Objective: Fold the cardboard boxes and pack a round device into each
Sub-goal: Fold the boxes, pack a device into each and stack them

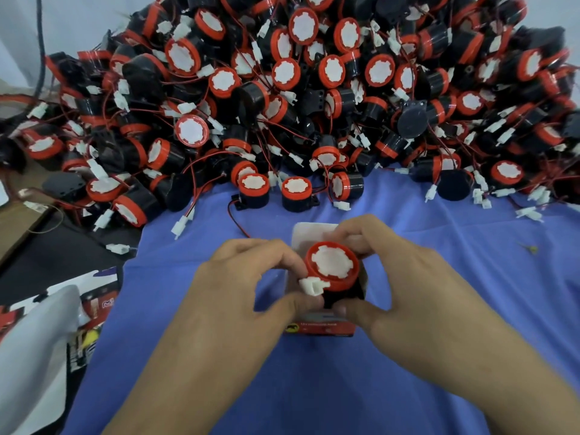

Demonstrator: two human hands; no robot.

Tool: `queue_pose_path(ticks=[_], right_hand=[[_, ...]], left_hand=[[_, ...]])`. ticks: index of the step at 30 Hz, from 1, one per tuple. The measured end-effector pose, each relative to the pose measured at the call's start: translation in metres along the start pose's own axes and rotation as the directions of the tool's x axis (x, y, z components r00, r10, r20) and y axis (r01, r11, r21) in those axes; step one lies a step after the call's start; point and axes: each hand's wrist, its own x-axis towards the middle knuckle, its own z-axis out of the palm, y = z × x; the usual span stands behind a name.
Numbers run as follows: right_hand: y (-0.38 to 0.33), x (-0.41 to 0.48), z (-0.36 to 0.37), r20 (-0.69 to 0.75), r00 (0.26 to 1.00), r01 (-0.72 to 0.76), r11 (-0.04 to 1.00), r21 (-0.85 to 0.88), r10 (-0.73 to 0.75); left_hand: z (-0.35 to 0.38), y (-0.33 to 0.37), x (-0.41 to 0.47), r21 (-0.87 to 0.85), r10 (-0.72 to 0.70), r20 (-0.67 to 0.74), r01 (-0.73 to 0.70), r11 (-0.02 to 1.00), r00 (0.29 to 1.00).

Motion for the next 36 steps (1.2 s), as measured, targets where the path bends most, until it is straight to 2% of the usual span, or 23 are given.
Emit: queue_pose_path(ticks=[6, 12, 21, 23, 28, 33, 36], right_hand=[[0.005, -0.001, 0.009, 0.000, 0.999, -0.040, 0.997, -0.064, 0.040], [0.002, -0.003, 0.010, 0.087, 0.996, 0.026, 0.993, -0.116, -0.016], [0.003, -0.002, 0.013, 0.043, 0.998, -0.047, 0.999, 0.003, 0.046], [0.003, -0.002, 0.015, 0.036, 0.998, -0.060, 0.998, 0.016, 0.059], [0.007, -0.003, 0.019, 0.042, 0.997, -0.065, 0.998, -0.005, 0.065], [0.009, -0.004, 0.020, 0.064, 0.996, -0.061, 0.992, -0.108, 0.068], [0.012, -0.004, 0.019, 0.066, 0.995, -0.067, 0.986, -0.152, 0.078]], left_hand=[[0.006, -0.003, 0.002, 0.101, 0.078, 0.065, -0.084, 0.991, 0.995], [0.009, -0.007, 0.001, 0.170, 0.106, 0.112, -0.124, 0.978, 0.988], [0.000, -0.010, -0.005, 0.198, 0.079, 0.251, -0.131, 0.971, 0.965], [-0.001, -0.007, -0.004, 0.191, 0.086, 0.222, -0.130, 0.973, 0.971], [0.001, 0.001, -0.002, 0.100, 0.052, 0.004, -0.052, 0.994, 0.999], [0.006, -0.003, 0.000, 0.142, 0.068, 0.108, -0.083, 0.986, 0.992], [0.008, -0.005, 0.003, 0.168, 0.036, 0.111, -0.054, 0.984, 0.993]])
